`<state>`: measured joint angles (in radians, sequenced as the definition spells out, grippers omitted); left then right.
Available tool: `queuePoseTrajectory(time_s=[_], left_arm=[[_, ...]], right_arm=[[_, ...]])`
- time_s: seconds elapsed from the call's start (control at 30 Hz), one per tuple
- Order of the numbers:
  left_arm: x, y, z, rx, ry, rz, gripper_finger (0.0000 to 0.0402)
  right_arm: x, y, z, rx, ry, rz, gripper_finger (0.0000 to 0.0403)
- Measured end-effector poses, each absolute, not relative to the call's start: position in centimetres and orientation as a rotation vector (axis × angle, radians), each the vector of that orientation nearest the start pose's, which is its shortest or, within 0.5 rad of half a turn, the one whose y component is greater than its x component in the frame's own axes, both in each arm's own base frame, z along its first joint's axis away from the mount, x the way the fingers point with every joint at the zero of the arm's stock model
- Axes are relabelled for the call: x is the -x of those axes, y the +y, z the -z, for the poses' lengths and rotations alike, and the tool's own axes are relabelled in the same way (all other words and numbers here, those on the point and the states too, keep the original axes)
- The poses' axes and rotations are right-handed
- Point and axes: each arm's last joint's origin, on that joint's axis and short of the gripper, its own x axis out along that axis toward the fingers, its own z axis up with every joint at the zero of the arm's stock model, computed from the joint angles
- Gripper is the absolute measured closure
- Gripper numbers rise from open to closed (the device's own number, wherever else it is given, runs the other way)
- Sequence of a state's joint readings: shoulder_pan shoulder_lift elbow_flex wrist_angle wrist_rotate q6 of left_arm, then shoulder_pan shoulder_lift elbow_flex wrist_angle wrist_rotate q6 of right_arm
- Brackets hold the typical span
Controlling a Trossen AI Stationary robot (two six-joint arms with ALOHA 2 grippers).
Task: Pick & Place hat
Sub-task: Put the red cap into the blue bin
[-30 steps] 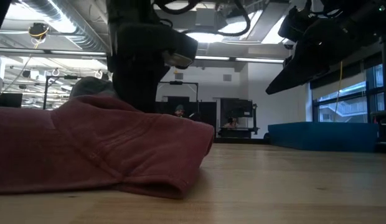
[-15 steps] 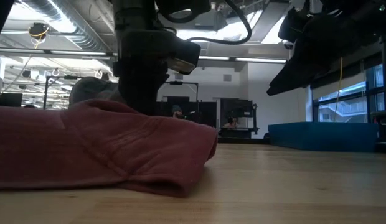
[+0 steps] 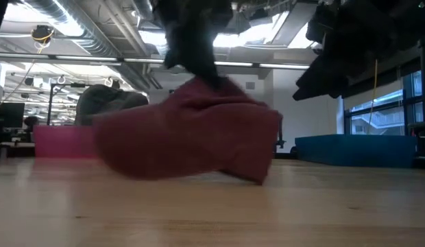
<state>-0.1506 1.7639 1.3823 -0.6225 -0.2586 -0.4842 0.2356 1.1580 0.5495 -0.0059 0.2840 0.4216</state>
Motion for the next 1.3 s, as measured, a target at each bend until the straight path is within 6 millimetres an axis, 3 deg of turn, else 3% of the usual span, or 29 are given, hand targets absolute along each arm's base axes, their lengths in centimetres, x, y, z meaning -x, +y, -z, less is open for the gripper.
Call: queuePoseTrajectory(time_s=[0.17,0.43,0.7,0.93,1.3], left_arm=[[-37.5,-4.3,-26.4,0.199,0.792,-0.288,0.0396],[-37.8,-4.8,-26.8,0.136,0.748,-0.232,0.0396],[-38.3,-5.0,-27.3,0.096,0.685,-0.171,0.0396],[-38.3,-4.7,-27.4,0.071,0.669,-0.235,0.0396],[-38.4,-4.5,-28.2,0.092,0.604,-0.251,0.0395]], right_arm=[[-22.5,3.8,-20.7,-0.359,0.519,0.165,0.0173],[-23.0,3.1,-21.4,-0.405,0.449,0.120,0.0173],[-23.3,3.2,-21.9,-0.424,0.392,0.079,0.0173],[-23.1,4.2,-21.7,-0.475,0.441,-0.012,0.0173],[-22.9,4.4,-21.5,-0.423,0.442,0.081,0.0182]])
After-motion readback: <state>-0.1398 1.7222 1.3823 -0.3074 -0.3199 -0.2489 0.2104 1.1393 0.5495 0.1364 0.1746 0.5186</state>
